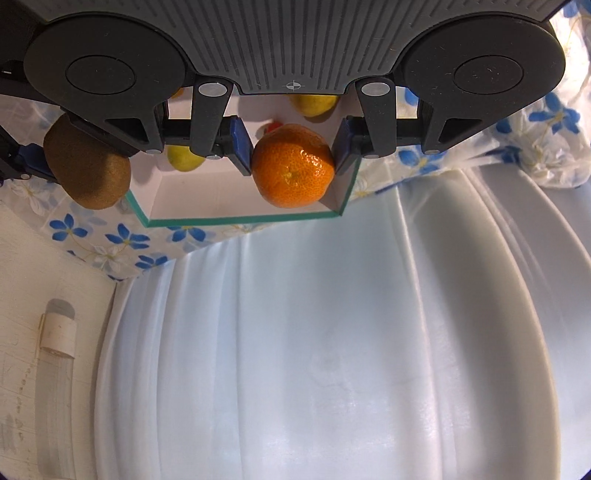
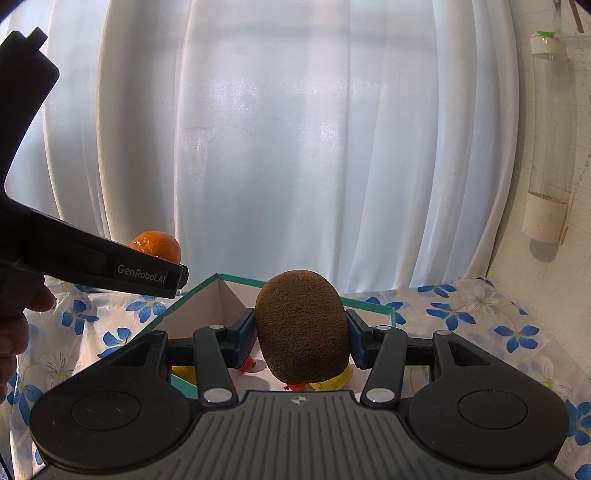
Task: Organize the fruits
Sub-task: 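Carry the mandarin and kiwi over the box and lower them inside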
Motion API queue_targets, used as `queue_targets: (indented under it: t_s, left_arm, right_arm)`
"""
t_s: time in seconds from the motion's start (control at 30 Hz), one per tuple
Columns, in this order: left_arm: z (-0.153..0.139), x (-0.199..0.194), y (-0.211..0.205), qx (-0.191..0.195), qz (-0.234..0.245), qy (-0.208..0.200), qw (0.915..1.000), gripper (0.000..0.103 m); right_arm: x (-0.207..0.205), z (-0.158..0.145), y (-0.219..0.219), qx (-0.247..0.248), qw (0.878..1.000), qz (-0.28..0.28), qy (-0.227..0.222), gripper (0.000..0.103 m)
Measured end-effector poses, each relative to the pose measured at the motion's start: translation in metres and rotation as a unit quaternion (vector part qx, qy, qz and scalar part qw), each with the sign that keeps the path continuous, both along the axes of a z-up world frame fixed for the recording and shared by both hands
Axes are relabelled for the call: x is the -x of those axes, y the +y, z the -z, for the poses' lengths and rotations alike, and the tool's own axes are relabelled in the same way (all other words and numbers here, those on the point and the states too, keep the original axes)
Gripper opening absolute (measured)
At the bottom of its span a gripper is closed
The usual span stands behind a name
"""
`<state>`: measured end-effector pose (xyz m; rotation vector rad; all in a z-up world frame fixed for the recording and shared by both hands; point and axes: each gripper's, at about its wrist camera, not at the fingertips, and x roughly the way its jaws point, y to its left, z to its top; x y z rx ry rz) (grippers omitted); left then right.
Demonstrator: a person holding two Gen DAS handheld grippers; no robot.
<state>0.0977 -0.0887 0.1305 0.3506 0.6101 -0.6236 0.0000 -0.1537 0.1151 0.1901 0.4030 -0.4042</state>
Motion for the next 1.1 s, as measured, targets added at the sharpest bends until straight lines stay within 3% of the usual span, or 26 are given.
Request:
queue_targets:
  t_s: [1.1]
  left_arm:
    - [0.064, -0.033, -0.019, -0.065, -0.02, 0.066, 0.9955, 0.051]
  right_arm:
    - [-0.027, 0.034, -0.02, -0.018, 0.998, 0.007, 0.056, 0.05]
